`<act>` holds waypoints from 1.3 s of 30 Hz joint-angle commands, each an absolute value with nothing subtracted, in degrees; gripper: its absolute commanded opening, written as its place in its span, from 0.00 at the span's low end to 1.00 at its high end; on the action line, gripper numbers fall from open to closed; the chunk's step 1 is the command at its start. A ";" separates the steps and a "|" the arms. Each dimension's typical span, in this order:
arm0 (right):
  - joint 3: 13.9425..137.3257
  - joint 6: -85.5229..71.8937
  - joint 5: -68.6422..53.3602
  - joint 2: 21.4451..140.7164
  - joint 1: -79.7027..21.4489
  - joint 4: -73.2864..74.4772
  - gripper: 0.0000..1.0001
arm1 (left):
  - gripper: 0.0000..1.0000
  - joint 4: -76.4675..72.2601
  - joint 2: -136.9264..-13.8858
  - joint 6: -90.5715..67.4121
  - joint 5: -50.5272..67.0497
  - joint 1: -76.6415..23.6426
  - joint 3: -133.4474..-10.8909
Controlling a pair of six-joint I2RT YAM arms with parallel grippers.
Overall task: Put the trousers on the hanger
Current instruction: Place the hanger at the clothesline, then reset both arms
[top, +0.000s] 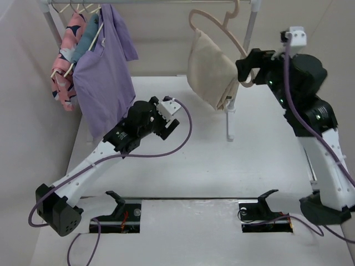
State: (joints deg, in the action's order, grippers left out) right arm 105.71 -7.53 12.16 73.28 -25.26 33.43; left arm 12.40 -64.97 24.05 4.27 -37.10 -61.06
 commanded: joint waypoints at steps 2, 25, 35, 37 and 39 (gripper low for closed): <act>98.11 -10.79 15.21 61.48 -26.19 36.30 1.00 | 0.78 8.81 -59.95 10.31 0.54 -34.55 -53.39; 35.60 -52.21 46.93 22.93 -24.43 37.62 1.00 | 0.86 -18.54 -48.16 -13.01 -1.23 -9.93 -21.88; 37.79 -51.68 45.70 30.84 -24.43 37.09 1.00 | 0.88 -19.07 -46.85 -13.01 1.05 -8.61 -20.83; 38.50 -51.68 45.70 32.86 -24.43 37.09 1.00 | 0.88 -19.07 -47.37 -13.01 1.05 -8.61 -20.83; 39.02 -51.68 45.70 33.92 -23.91 37.09 1.00 | 0.88 -19.07 -47.37 -13.01 1.58 -8.61 -20.83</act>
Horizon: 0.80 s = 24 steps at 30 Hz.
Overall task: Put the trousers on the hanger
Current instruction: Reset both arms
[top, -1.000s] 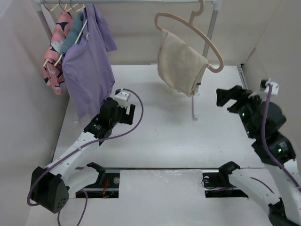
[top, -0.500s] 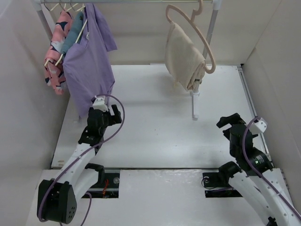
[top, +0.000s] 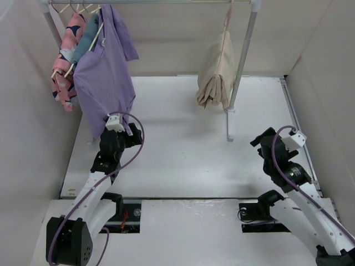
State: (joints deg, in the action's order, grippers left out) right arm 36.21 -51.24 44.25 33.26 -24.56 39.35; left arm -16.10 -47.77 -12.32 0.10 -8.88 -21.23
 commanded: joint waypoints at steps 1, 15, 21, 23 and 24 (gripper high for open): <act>39.55 -51.68 45.70 34.71 -23.91 37.09 1.00 | 0.88 -19.07 -47.37 -13.01 1.58 -8.61 -20.83; 38.50 -51.15 44.65 31.99 -23.91 36.57 1.00 | 0.88 -19.07 -46.85 -13.01 1.58 -8.61 -20.83; 38.50 -51.15 44.65 31.38 -23.91 36.56 1.00 | 0.88 -19.07 -46.85 -13.01 1.58 -8.61 -20.83; 38.50 -51.15 44.65 31.38 -23.91 36.56 1.00 | 0.88 -19.07 -46.85 -13.01 1.58 -8.61 -20.83; 38.50 -51.15 44.65 31.38 -23.91 36.56 1.00 | 0.88 -19.07 -46.85 -13.01 1.58 -8.61 -20.83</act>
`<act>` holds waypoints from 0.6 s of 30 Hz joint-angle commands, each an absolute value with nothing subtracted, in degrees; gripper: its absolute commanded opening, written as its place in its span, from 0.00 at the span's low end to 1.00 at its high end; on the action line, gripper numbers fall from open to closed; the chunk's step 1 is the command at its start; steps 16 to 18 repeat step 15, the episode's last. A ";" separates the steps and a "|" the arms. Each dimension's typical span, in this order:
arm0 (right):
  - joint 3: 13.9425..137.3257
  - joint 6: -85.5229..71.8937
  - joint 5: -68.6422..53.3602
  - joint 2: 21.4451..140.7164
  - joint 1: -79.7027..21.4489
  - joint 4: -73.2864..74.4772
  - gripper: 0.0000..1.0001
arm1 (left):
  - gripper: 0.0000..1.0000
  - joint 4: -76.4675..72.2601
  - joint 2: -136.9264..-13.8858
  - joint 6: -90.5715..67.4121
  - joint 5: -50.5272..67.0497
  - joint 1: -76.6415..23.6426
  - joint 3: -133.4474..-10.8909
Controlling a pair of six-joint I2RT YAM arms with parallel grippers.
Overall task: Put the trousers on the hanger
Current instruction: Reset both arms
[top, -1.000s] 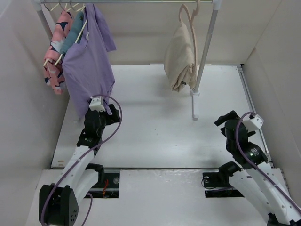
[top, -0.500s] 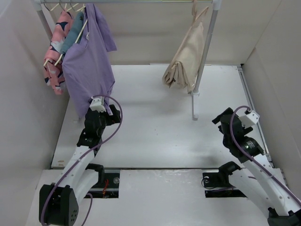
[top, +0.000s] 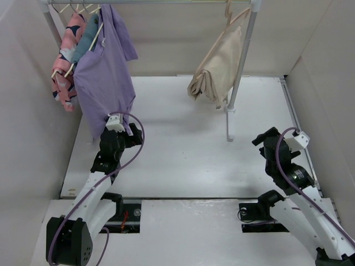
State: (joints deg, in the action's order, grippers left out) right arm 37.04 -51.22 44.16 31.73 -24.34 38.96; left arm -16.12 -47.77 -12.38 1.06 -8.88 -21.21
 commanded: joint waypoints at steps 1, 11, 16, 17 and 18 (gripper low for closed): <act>38.50 -51.15 44.65 31.38 -23.91 36.56 1.00 | 0.88 -19.07 -46.85 -13.01 1.58 -8.61 -20.83; 37.97 -51.15 44.65 31.38 -23.91 36.04 1.00 | 0.88 -19.07 -46.85 -13.01 1.58 -8.61 -20.83; 38.49 -50.37 44.65 31.99 -23.91 35.51 1.00 | 0.88 -19.07 -46.85 -13.01 1.58 -8.61 -20.83; 38.49 -50.37 44.65 31.99 -23.91 35.51 1.00 | 0.88 -19.07 -46.85 -13.01 1.58 -8.61 -20.83; 38.49 -50.37 44.65 31.99 -23.91 35.51 1.00 | 0.88 -19.07 -46.85 -13.01 1.58 -8.61 -20.83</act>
